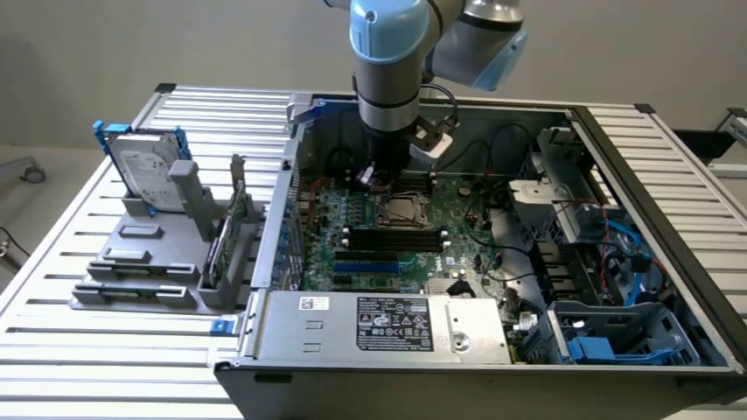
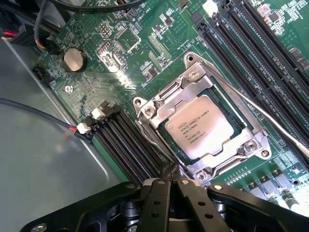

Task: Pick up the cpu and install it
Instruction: 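Install the first cpu locking lever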

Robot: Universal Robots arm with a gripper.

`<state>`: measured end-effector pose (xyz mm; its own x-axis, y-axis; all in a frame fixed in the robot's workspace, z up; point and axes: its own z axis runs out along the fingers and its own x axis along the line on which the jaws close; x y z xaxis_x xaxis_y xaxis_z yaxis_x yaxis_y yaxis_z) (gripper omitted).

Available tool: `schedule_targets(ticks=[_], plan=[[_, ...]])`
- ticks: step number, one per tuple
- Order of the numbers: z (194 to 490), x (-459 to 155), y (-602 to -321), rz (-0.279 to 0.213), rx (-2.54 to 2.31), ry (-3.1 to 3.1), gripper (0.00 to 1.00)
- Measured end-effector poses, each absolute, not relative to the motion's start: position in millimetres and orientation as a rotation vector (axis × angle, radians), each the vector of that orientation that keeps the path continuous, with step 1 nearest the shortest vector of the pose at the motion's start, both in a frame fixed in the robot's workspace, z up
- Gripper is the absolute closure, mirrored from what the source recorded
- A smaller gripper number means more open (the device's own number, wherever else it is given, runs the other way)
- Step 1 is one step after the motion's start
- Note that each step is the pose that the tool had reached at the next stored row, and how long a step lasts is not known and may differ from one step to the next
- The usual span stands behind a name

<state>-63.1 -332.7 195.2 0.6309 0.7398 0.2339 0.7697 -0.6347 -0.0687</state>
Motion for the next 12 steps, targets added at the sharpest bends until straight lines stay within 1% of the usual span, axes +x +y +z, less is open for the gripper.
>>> schedule_targets(ticks=[12], plan=[[195.4,-62.2,-331.2,-0.264,-2.687,-1.251,0.89]])
